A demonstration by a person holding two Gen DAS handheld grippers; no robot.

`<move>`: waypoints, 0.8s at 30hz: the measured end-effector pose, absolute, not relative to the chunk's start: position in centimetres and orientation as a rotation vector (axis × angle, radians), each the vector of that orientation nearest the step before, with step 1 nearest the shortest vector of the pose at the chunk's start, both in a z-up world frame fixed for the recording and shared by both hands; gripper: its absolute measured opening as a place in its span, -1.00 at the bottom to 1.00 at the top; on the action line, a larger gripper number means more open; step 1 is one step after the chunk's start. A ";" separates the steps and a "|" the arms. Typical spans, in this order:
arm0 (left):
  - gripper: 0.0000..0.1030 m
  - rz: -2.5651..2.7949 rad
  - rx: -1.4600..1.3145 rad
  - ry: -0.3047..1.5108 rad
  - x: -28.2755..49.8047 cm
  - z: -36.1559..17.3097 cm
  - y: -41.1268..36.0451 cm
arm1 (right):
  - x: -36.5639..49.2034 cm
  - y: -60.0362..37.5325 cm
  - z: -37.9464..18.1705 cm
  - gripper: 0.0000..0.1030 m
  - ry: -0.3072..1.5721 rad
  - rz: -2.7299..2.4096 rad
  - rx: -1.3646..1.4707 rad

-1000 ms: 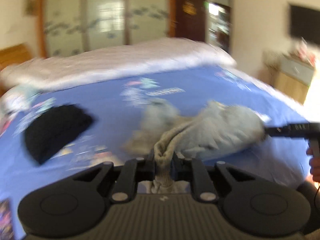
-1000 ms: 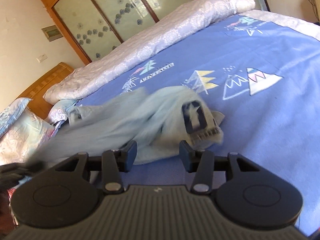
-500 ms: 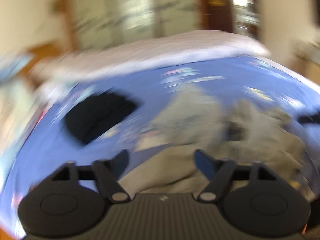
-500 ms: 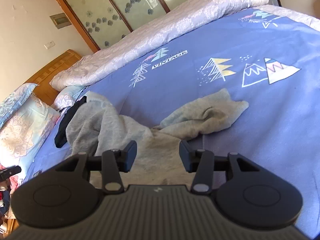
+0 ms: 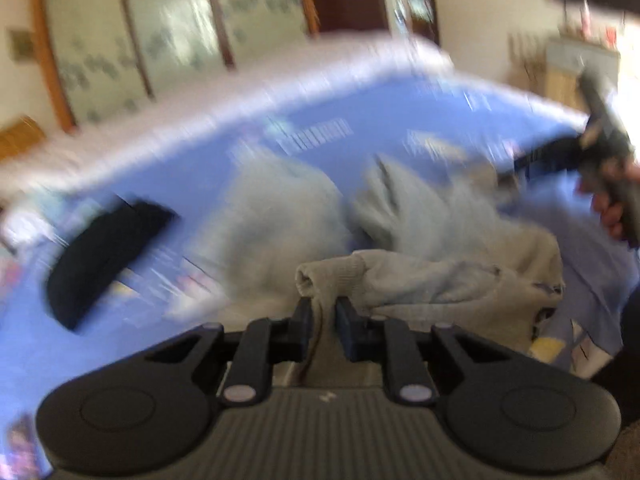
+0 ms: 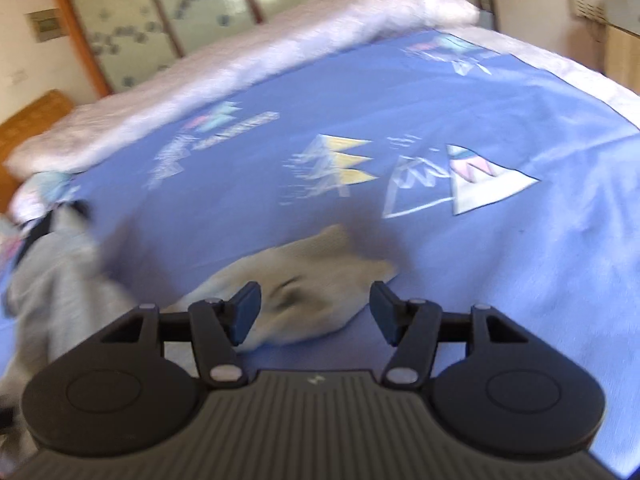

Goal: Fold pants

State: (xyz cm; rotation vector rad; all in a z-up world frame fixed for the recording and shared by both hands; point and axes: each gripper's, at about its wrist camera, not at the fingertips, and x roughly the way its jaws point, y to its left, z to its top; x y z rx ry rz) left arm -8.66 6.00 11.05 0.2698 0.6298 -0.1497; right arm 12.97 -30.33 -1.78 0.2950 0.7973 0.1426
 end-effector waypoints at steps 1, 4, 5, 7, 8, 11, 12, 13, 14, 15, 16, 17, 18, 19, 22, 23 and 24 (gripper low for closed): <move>-0.72 -0.110 0.274 0.584 -9.9 12.4 7.1 | 13.9 -30.2 -2.5 0.13 0.838 0.149 0.302; -0.95 0.089 0.300 0.480 -11.6 16.4 10.6 | 14.8 -28.8 -3.4 -0.63 0.878 0.181 0.257; -0.95 0.179 0.295 0.440 -12.0 17.7 12.0 | 14.8 -28.3 -2.9 -0.67 0.868 0.183 0.238; -0.95 0.334 0.249 0.359 -12.0 20.9 15.3 | 14.9 -28.6 -1.1 -0.68 0.805 0.173 0.241; -0.95 0.393 0.211 0.327 -11.6 22.6 16.8 | 15.2 -29.4 0.4 -0.68 0.755 0.158 0.265; -0.95 0.477 0.116 0.271 -9.5 27.0 20.3 | 16.6 -32.7 5.8 -0.68 0.616 0.059 0.309; -0.95 0.461 0.090 0.275 -8.3 27.8 20.6 | 16.9 -34.0 7.8 -0.68 0.574 0.030 0.323; -0.93 0.435 0.063 0.280 -8.1 28.3 20.6 | 17.0 -35.2 9.6 -0.68 0.530 0.001 0.334; -0.90 0.404 0.045 0.283 -7.5 28.4 20.1 | 16.7 -36.8 11.6 -0.68 0.469 -0.041 0.344; -0.72 0.369 0.045 0.284 -7.3 28.1 19.2 | 16.2 -38.3 13.2 -0.68 0.414 -0.082 0.350; -0.16 0.337 0.064 0.290 -7.3 27.4 18.1 | 15.6 -39.9 14.5 -0.68 0.362 -0.134 0.355; 0.16 0.306 0.094 0.303 -5.8 25.7 16.6 | 14.9 -41.6 15.5 -0.68 0.318 -0.207 0.355; 0.50 0.273 0.133 0.320 -5.2 24.1 15.1 | 14.2 -43.1 16.1 -0.67 0.284 -0.292 0.348; 0.52 0.227 0.173 0.353 -4.5 22.1 13.6 | 13.5 -44.5 16.3 -0.59 0.261 -0.371 0.334; 0.52 0.130 0.235 0.529 -2.3 15.8 10.6 | 10.8 -47.9 14.9 0.20 0.256 -0.533 0.307; 0.52 0.111 0.228 0.609 -1.6 13.9 10.4 | 9.6 -48.8 13.9 0.31 0.276 -0.518 0.314; 0.50 0.094 0.207 0.700 -0.6 11.9 10.4 | 8.5 -49.5 12.9 0.29 0.298 -0.494 0.316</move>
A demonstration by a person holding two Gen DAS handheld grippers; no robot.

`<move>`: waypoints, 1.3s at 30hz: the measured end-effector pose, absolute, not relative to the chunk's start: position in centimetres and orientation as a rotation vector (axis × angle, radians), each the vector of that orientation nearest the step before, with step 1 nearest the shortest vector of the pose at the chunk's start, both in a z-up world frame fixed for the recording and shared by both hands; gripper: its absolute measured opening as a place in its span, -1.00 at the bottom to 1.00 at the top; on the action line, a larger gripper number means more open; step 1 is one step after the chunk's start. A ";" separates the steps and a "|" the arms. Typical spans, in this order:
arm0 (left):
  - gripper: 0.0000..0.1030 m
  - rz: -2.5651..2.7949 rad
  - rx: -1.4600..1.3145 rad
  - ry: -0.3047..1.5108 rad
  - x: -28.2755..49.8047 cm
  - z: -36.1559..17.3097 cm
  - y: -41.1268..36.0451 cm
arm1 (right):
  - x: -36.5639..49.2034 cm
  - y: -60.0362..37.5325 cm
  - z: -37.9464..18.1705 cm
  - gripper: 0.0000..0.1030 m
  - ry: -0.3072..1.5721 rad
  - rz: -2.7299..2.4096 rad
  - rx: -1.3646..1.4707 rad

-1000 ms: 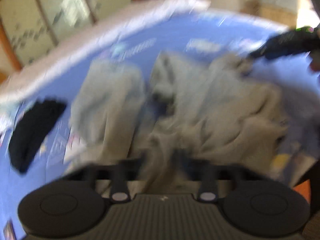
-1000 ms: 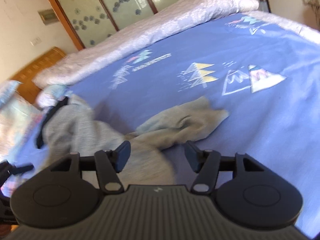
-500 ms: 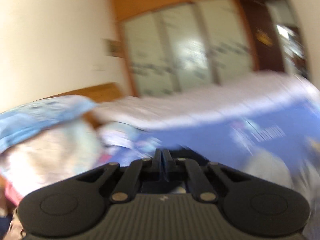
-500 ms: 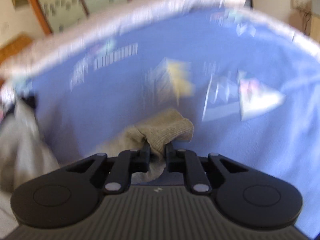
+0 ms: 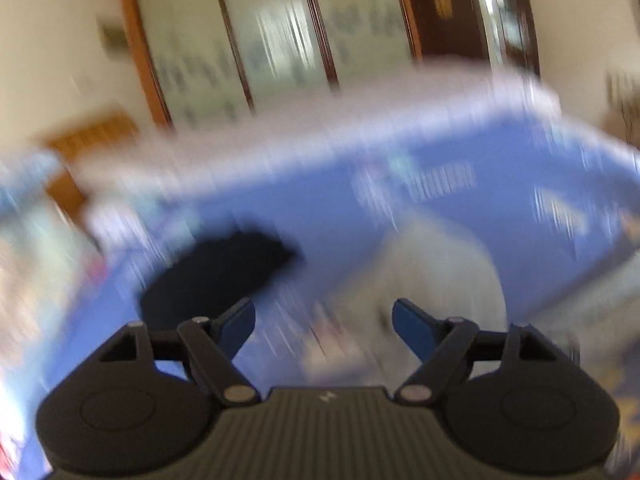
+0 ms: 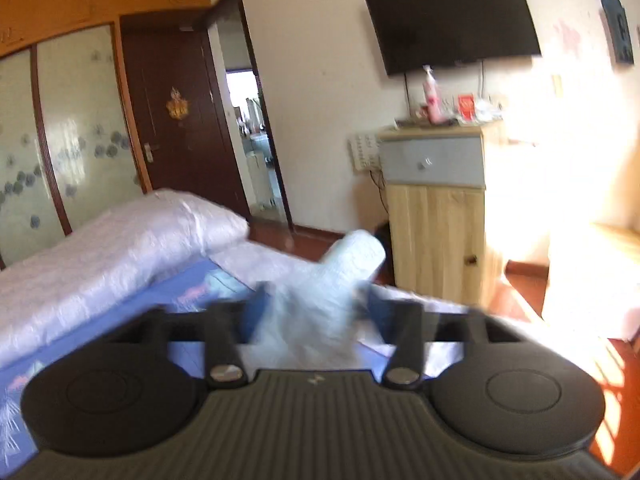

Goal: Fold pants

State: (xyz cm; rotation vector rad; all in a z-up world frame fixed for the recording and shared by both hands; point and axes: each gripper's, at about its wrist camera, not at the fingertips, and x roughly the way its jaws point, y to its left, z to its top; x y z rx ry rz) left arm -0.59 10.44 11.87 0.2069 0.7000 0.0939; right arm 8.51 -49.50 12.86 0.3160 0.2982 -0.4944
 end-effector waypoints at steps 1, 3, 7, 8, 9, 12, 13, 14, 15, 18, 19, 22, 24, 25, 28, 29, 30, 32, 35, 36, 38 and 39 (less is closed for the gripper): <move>0.50 0.078 0.176 0.780 0.4 10.0 11.0 | 7.3 -49.9 11.4 0.29 0.330 -0.467 0.307; 0.50 0.071 0.106 0.902 1.9 6.7 12.4 | 5.2 -49.9 8.7 0.29 0.397 -0.419 0.281; 0.06 0.078 -0.058 1.021 2.1 2.9 13.9 | 3.7 -48.2 2.5 0.29 0.576 -0.309 0.307; -0.17 0.061 -0.102 1.028 2.0 2.6 14.1 | 3.4 -47.8 1.3 0.29 0.618 -0.297 0.338; -0.57 0.070 -0.118 1.019 1.9 2.5 14.0 | 3.1 -47.4 0.5 0.29 0.647 -0.295 0.375; -0.74 0.073 -0.094 0.928 1.1 4.5 13.9 | 3.0 -46.7 -1.4 0.29 0.705 -0.278 0.515; -0.76 0.067 -0.101 0.896 0.6 5.6 13.8 | 2.7 -46.6 -1.7 0.29 0.719 -0.267 0.550; -0.77 0.049 -0.121 0.851 0.0 6.8 13.8 | 2.5 -46.2 -1.7 0.29 0.729 -0.251 0.575; -0.77 0.035 -0.145 0.812 -0.4 8.2 14.1 | 2.4 -45.7 -1.6 0.29 0.729 -0.237 0.582; -0.78 -0.012 -0.240 0.686 -2.4 12.4 15.5 | 2.6 -44.3 -0.3 0.29 0.718 -0.210 0.572; -0.79 -0.022 -0.262 0.645 -3.3 13.7 16.0 | 2.8 -44.0 0.0 0.29 0.710 -0.198 0.578; -0.87 -0.084 -0.311 0.533 -6.9 16.0 16.9 | 3.0 -43.0 0.7 0.30 0.700 -0.147 0.593; -0.88 -0.116 -0.294 0.463 -9.1 16.5 16.9 | 3.2 -42.3 0.3 0.29 0.708 -0.110 0.585; -0.86 -0.114 -0.272 0.438 -10.2 16.2 16.7 | 3.4 -41.6 0.2 0.29 0.720 -0.090 0.578; -0.75 -0.103 -0.241 0.493 -11.2 14.1 16.3 | 4.2 -39.8 -0.6 0.29 0.760 -0.045 0.560; -0.75 -0.074 -0.240 0.540 -11.1 13.3 16.5 | 4.5 -39.2 -0.6 0.29 0.770 -0.032 0.557; -0.75 -0.049 -0.250 0.579 -11.0 12.7 16.8 | 4.8 -38.6 -0.5 0.30 0.777 -0.016 0.556; -0.70 0.005 -0.300 0.652 -10.5 11.3 18.2 | 5.6 -37.1 0.1 0.29 0.784 0.033 0.546; -0.21 0.149 -0.406 0.729 -9.6 9.0 21.3 | 7.1 -34.3 2.0 0.30 0.773 0.108 0.490; -0.07 0.191 -0.451 0.757 -9.2 8.1 22.4 | 7.6 -33.1 2.7 0.30 0.770 0.136 0.467; 0.07 0.242 -0.553 0.812 -8.8 6.4 24.5 | 9.2 -30.3 4.3 0.29 0.763 0.200 0.415; 0.11 0.251 -0.611 0.826 -8.7 5.4 25.4 | 10.0 -28.7 5.1 0.29 0.757 0.235 0.389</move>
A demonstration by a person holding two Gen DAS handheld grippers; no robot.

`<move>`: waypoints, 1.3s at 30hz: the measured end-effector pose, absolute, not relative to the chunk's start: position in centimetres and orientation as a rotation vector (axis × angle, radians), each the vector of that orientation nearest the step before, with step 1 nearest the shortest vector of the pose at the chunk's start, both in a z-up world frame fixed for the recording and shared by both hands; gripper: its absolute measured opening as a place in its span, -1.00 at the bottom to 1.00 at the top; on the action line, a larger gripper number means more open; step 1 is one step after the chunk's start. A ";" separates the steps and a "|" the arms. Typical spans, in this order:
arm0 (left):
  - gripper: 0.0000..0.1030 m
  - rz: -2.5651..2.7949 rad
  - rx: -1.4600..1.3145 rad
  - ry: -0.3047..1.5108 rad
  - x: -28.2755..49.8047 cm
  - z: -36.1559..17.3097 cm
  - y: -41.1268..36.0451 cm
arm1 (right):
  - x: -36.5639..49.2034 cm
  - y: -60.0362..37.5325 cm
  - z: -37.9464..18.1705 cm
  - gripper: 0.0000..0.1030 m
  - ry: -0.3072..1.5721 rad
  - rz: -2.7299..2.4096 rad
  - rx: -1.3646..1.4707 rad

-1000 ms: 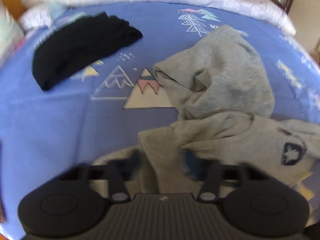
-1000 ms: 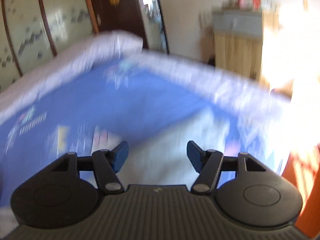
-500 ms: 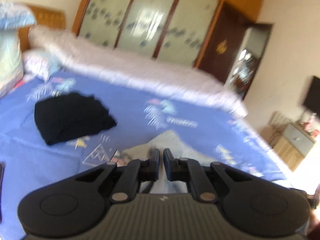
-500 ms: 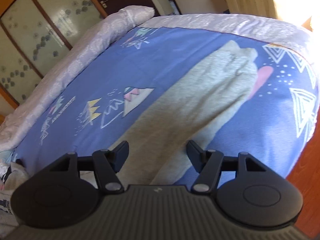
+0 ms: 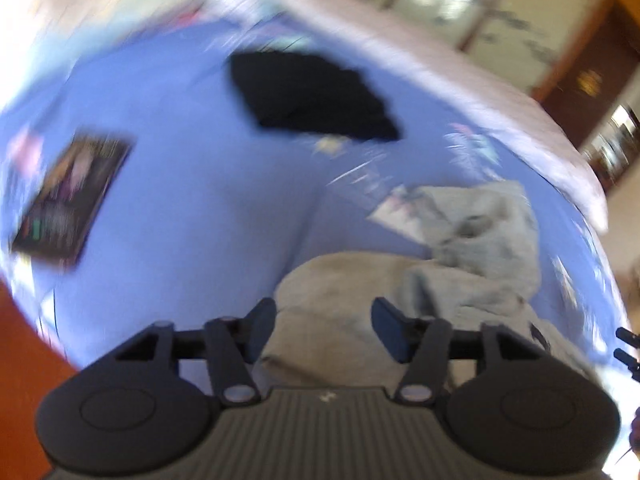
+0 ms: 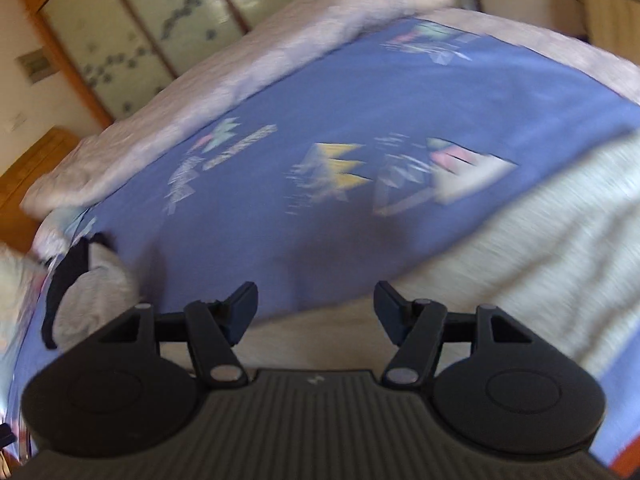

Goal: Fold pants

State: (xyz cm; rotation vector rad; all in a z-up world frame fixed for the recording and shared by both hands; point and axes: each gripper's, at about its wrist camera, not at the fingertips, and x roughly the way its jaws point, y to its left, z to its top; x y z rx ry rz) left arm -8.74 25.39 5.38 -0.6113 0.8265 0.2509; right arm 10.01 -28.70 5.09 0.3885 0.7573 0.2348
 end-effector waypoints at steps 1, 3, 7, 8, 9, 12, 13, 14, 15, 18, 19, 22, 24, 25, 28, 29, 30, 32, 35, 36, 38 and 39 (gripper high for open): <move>0.13 0.250 -0.663 0.836 -9.0 4.8 26.1 | 10.9 -26.9 5.8 0.31 0.750 0.270 0.363; 0.17 0.231 -0.787 0.860 -8.6 2.8 27.3 | 12.9 -23.3 6.9 0.41 0.745 0.344 0.323; 0.36 0.198 -0.879 0.866 -8.3 0.9 27.5 | 17.5 -16.2 6.8 0.50 0.795 0.439 0.311; 0.39 0.194 -0.865 0.863 -8.1 0.9 27.3 | 18.8 -14.3 6.3 0.52 0.818 0.454 0.304; 0.41 0.186 -0.859 0.862 -8.0 1.1 27.2 | 20.0 -12.4 5.7 0.52 0.843 0.457 0.297; 0.41 0.177 -0.873 0.859 -8.1 1.1 27.0 | 22.5 -7.9 3.1 0.55 0.952 0.498 0.309; 0.31 0.178 -0.873 0.860 -8.2 0.9 27.0 | 22.9 -6.8 1.9 0.55 1.009 0.512 0.316; 0.16 0.179 -0.867 0.864 -8.2 0.9 27.0 | 23.2 -5.6 0.7 0.41 1.071 0.514 0.333; -0.28 0.179 -0.849 0.874 -7.9 0.9 26.9 | 23.0 -5.0 -0.2 0.13 1.112 0.513 0.345; -0.70 0.178 -0.809 0.905 -6.5 0.9 26.2 | 22.1 -5.4 0.8 -0.69 1.052 0.522 0.360; -0.73 0.172 -0.794 0.904 -6.0 1.2 26.0 | 21.7 -6.6 2.0 -0.73 0.993 0.548 0.404; -0.82 0.089 -0.760 0.862 -5.0 2.9 24.8 | 19.5 -13.4 6.6 -0.74 0.735 0.561 0.531; -0.82 -0.018 -0.739 0.813 -4.5 4.4 23.0 | 16.7 -19.5 8.8 -0.74 0.574 0.524 0.600; -0.82 -0.066 -0.715 0.789 -4.4 5.1 21.9 | 14.8 -23.0 9.6 -0.74 0.501 0.492 0.617; -0.81 -0.216 -0.656 0.746 -4.3 6.1 18.5 | 9.2 -31.8 9.8 -0.72 0.410 0.372 0.630; -0.81 -0.246 -0.633 0.752 -4.3 6.0 17.5 | 7.6 -33.9 9.4 -0.60 0.418 0.339 0.634; -0.80 -0.260 -0.602 0.768 -4.1 5.7 16.5 | 6.2 -35.8 8.5 -0.52 0.451 0.295 0.630; -0.75 -0.238 -0.544 0.822 -3.5 4.6 14.9 | 3.3 -39.0 6.2 0.06 0.564 0.177 0.574; -0.42 -0.193 -0.570 0.915 -2.6 3.1 14.4 | -0.3 -42.0 2.8 0.08 0.651 -0.029 0.531; -0.28 -0.181 -0.585 0.920 -2.6 3.0 14.4 | -1.0 -42.9 2.0 0.08 0.663 -0.089 0.542; -0.12 -0.175 -0.578 0.917 -2.8 3.1 14.4 | -2.0 -44.5 1.3 0.08 0.640 -0.161 0.594; 0.08 -0.173 -0.569 0.917 -3.0 3.4 14.1 | -1.8 -44.4 1.5 0.08 0.621 -0.168 0.611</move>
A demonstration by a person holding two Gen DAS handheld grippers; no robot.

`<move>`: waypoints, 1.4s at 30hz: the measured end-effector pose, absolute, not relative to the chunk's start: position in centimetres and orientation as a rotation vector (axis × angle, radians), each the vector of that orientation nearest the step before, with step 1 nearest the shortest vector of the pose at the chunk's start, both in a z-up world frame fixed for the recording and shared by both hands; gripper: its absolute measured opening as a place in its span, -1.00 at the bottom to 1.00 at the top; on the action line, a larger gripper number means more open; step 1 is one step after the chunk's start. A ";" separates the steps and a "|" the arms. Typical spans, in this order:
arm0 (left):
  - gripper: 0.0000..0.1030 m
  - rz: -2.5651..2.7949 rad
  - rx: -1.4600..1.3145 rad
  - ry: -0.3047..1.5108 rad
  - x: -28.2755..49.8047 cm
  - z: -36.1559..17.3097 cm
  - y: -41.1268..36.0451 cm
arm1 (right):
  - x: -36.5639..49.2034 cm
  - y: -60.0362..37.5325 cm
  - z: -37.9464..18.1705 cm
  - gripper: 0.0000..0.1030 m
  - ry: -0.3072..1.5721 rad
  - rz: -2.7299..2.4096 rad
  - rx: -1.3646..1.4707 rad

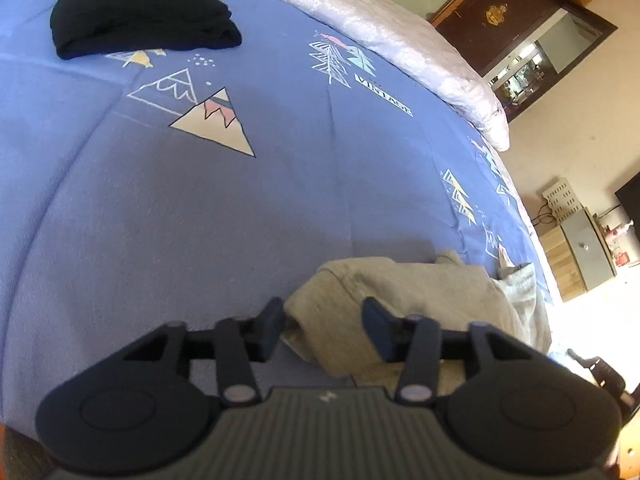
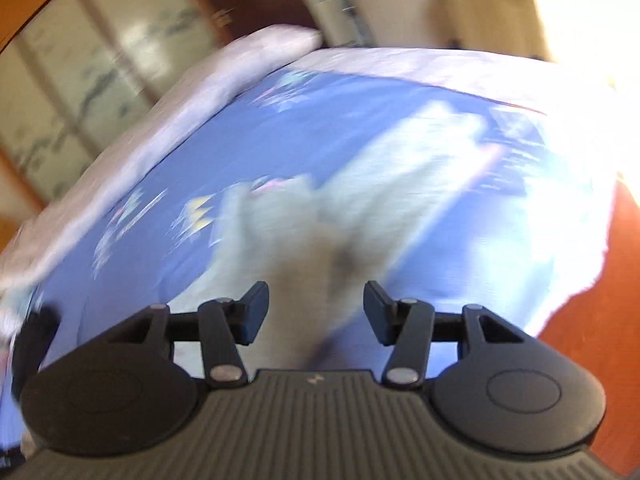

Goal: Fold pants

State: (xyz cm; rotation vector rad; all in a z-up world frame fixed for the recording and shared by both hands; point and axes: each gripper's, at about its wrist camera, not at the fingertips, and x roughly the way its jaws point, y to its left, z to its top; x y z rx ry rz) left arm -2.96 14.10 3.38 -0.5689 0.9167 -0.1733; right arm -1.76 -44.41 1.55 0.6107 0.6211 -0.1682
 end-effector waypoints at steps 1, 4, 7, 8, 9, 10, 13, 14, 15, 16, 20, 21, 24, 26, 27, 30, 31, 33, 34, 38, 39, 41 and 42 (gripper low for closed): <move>0.32 -0.171 -0.560 0.918 -3.0 3.6 13.8 | -1.0 -44.0 2.1 0.08 0.598 -0.167 0.613; 0.52 -0.171 -0.531 0.912 -2.5 3.6 12.5 | 1.0 -43.8 4.1 0.08 0.556 -0.121 0.556; 0.15 -0.175 -0.517 0.937 -1.5 3.1 11.2 | 4.5 -42.4 5.3 0.19 0.535 -0.070 0.487; -0.06 -0.182 -0.509 0.949 -1.2 2.9 10.7 | 6.1 -42.0 5.3 0.32 0.537 -0.056 0.462; -0.47 -0.193 -0.499 0.970 -0.9 2.8 10.1 | 8.0 -41.4 5.2 0.40 0.552 -0.051 0.428; -0.67 -0.191 -0.489 0.986 -0.7 2.8 9.6 | 8.9 -41.6 4.3 0.51 0.571 -0.052 0.399; -0.73 -0.161 -0.431 0.945 -1.3 4.2 9.2 | 13.7 -40.4 1.5 0.51 0.665 -0.075 0.316; -0.74 -0.151 -0.416 0.915 -1.8 5.1 9.6 | 14.7 -40.4 0.3 0.18 0.713 -0.068 0.293; -0.76 -0.138 -0.410 0.880 -2.2 6.1 10.2 | 15.6 -39.9 -0.8 -0.23 0.778 -0.047 0.270; -0.82 -0.119 -0.414 0.847 -2.5 7.2 11.0 | 16.2 -39.5 -1.7 -0.82 0.842 -0.041 0.239; -0.96 0.039 -0.454 0.673 -4.3 12.2 16.5 | 13.2 -39.3 1.8 -0.86 0.670 0.078 0.385; -0.96 0.103 -0.468 0.596 -5.3 13.6 18.5 | 11.4 -39.7 3.5 -0.86 0.595 0.139 0.459; -0.95 0.204 -0.541 0.447 -8.3 16.1 23.6 | 6.1 -40.0 6.5 -0.85 0.448 0.288 0.542; -0.94 0.218 -0.560 0.447 -9.2 15.8 25.0 | 4.0 -39.8 6.0 -0.70 0.496 0.394 0.560; -0.84 0.214 -0.567 0.474 -9.2 15.0 25.2 | 3.4 -39.7 5.2 -0.62 0.552 0.456 0.570; -0.49 0.158 -0.577 0.603 -8.3 11.4 24.3 | 1.8 -38.7 2.1 -0.10 0.738 0.470 0.494; -0.34 0.131 -0.571 0.652 -7.7 10.1 23.3 | 1.4 -38.7 1.2 -0.08 0.774 0.412 0.463; 0.04 0.065 -0.557 0.743 -6.3 7.6 21.5 | 1.2 -40.1 0.1 -0.07 0.798 0.340 0.540; 0.22 0.042 -0.546 0.773 -5.7 6.7 20.5 | 1.3 -41.2 0.1 -0.07 0.789 0.312 0.597; 0.47 -0.024 -0.508 0.876 -2.9 3.3 17.5 | 1.6 -42.9 1.8 -0.04 0.709 0.193 0.643; 0.60 -0.039 -0.496 0.892 -2.2 2.7 16.8 | 1.6 -43.0 2.3 -0.03 0.692 0.167 0.636; 0.72 -0.058 -0.487 0.919 -1.2 2.0 15.6 | 1.9 -42.9 3.0 0.06 0.663 0.128 0.630; 0.73 -0.080 -0.495 0.930 -0.6 1.8 15.1 | 2.2 -42.6 3.3 0.08 0.657 0.115 0.630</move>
